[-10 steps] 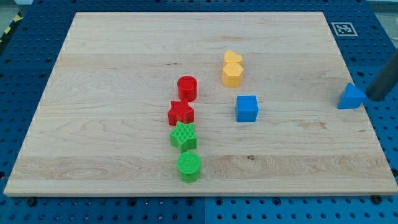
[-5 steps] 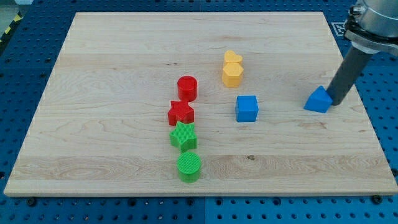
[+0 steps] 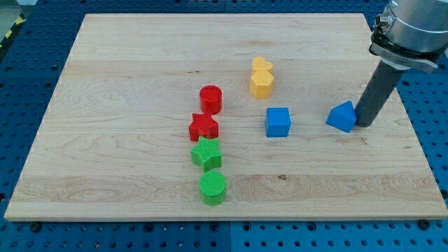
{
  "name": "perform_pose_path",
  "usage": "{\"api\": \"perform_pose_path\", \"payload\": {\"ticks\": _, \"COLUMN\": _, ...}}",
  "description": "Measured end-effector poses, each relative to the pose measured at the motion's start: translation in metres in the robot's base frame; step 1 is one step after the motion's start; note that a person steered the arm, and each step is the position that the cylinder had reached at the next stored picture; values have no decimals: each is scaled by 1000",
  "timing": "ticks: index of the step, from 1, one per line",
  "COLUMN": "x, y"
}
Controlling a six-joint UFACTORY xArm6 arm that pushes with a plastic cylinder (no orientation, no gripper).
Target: Move blue triangle above blue cube
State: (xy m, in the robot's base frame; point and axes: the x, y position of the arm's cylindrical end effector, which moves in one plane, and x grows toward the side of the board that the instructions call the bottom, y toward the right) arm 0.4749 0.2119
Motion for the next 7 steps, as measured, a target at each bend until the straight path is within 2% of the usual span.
{"api": "perform_pose_path", "payload": {"ticks": 3, "x": 3, "y": -32}}
{"api": "perform_pose_path", "payload": {"ticks": 4, "x": 22, "y": -32}}
{"api": "perform_pose_path", "payload": {"ticks": 7, "x": 14, "y": -52}}
